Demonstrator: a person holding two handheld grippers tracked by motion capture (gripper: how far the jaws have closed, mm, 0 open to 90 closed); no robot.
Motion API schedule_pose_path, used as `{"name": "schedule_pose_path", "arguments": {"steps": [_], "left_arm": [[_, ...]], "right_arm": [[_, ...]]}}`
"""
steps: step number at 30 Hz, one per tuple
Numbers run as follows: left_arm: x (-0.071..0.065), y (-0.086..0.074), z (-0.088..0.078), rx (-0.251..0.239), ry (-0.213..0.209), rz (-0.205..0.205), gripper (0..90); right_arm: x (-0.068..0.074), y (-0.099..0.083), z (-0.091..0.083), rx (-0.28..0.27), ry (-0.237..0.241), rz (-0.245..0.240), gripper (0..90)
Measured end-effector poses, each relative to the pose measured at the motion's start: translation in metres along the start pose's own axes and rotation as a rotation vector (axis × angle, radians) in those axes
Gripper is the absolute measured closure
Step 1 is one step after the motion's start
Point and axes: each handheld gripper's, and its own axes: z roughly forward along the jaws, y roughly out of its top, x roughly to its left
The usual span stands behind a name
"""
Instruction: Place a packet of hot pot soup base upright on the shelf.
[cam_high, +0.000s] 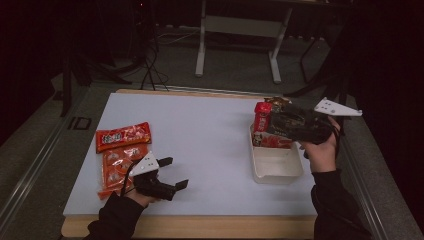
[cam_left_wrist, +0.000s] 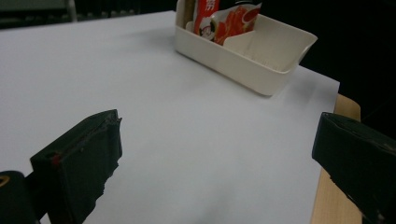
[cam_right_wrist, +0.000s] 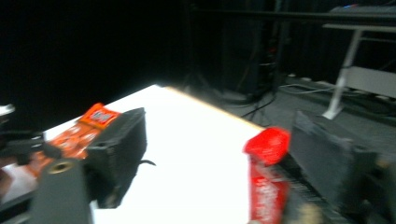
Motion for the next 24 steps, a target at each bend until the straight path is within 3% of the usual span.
{"name": "schedule_pose_path", "arguments": {"steps": [6, 8, 11, 24], "left_arm": [[0.004, 0.005, -0.006, 0.046, 0.036, -0.044, 1.9], [0.006, 0.005, -0.009, 0.040, 0.025, -0.055, 1.9], [0.007, 0.005, -0.011, 0.048, 0.021, -0.040, 1.9], [0.006, 0.010, -0.016, 0.065, 0.038, -0.020, 3.5]], "right_arm": [[0.026, -0.013, 0.005, 0.003, 0.082, 0.012, 13.0], [0.033, -0.018, 0.004, -0.003, 0.096, 0.003, 12.9], [0.039, -0.025, 0.004, 0.012, 0.096, -0.002, 13.9], [0.063, -0.056, -0.005, 0.071, 0.173, 0.016, 14.3]]}}
